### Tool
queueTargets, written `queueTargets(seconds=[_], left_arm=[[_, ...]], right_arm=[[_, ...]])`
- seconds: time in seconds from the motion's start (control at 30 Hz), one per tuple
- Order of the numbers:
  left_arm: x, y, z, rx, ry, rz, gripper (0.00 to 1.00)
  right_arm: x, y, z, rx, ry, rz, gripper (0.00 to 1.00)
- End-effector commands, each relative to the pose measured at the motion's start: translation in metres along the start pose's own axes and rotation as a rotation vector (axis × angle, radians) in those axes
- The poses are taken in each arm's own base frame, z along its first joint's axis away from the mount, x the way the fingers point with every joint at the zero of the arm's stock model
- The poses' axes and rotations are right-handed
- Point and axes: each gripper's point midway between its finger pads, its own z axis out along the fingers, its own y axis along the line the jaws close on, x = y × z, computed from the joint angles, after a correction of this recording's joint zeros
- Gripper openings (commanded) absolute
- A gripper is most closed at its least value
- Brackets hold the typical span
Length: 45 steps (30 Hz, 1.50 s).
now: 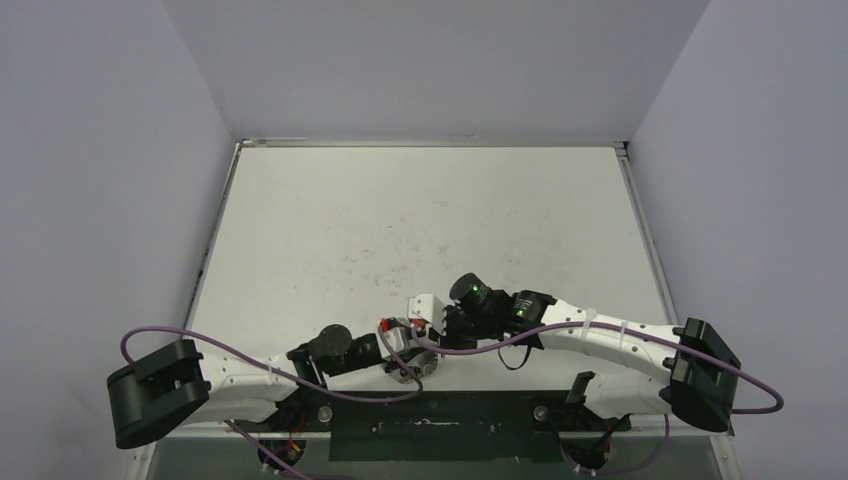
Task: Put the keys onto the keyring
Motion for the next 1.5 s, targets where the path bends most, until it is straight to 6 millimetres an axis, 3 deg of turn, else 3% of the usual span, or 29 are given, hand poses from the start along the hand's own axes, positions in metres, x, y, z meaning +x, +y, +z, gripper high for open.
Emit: queueTargets(seconds=[0.0,0.47,0.77,0.9,1.0,1.1,1.27,1.47], left_arm=[[-0.045,0.002,0.015,0.012,-0.142,0.03,0.3],[-0.034,-0.004,0.024,0.051,-0.118,0.028,0.27],[-0.034,-0.005,0.026,0.06,-0.116,0.038,0.02],[-0.032,-0.006,0.024,0.061,-0.11,0.034,0.0],[-0.033,-0.005,0.019,0.048,-0.125,0.027,0.0],[-0.037,-0.003,0.013,0.032,-0.148,0.022,0.0],[-0.042,-0.003,0.003,0.024,-0.172,0.028,0.0],[-0.051,-0.001,-0.009,0.008,-0.201,0.038,0.0]], right_arm=[[-0.03,-0.006,-0.005,0.027,-0.08,-0.013,0.0],[-0.04,-0.004,-0.013,0.035,-0.127,-0.019,0.0],[-0.038,-0.003,-0.012,0.028,-0.125,-0.015,0.0],[-0.039,-0.006,-0.012,0.044,-0.129,-0.017,0.0],[-0.041,-0.011,-0.016,0.07,-0.156,-0.016,0.2],[-0.041,-0.016,-0.023,0.091,-0.207,0.001,0.33],[-0.044,-0.021,-0.037,0.075,-0.327,0.023,0.35],[-0.05,-0.011,-0.044,0.033,-0.409,-0.062,0.31]])
